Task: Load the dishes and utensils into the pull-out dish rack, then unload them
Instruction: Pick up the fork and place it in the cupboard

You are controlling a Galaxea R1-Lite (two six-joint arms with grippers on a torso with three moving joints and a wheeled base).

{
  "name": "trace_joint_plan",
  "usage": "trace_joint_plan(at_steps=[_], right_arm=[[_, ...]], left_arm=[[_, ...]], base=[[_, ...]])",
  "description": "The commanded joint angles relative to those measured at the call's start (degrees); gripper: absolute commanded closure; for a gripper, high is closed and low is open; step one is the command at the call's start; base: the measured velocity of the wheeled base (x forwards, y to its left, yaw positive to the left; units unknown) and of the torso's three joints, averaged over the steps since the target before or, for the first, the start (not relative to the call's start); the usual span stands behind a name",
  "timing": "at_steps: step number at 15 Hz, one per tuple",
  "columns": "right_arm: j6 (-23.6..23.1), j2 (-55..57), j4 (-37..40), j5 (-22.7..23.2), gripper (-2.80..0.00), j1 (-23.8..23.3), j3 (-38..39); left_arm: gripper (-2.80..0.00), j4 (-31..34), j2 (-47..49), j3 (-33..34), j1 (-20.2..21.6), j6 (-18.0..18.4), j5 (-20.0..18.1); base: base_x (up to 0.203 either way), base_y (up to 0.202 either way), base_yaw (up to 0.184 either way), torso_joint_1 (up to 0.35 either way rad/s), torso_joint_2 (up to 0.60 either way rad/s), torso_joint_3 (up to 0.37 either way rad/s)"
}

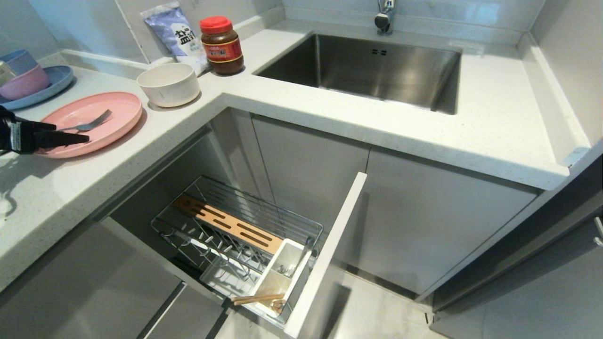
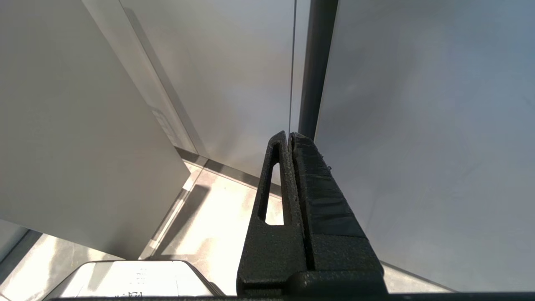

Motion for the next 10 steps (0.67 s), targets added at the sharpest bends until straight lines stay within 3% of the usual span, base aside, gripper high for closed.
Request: trace_joint_plan(at_steps=[1,4,5,10], right_arm=[[0.00,-0.13,-0.02,0.00,0.00,-0.01,0.09],[0.00,-0.17,-0.02,0.00,0.00,-0.01,0.05],[0.00,-0.13,-0.02,0.00,0.00,-0.01,0.09],[0.00,-0.15,-0.02,0.00,0.00,-0.01,0.03]], left_arm=[[-2.80,0.17,0.08,0.01,-0.20,0.21,-0.25],[-2.80,0.00,0.16,0.01,-0.22,0.21,-0.25],[0.00,-0.01,0.26,0.01,-0.29,0.21,-0.25],[0.00,-0.44,0.26,-0.08,-0.29,0.21,-0.25]], base=[[0.000,0.000,0.000,0.000,0.00,0.000],[0.000,0.000,0.000,0.000,0.00,0.000],[0.000,0.000,0.000,0.000,0.00,0.000],[0.000,0.000,0.000,0.000,0.00,0.000]])
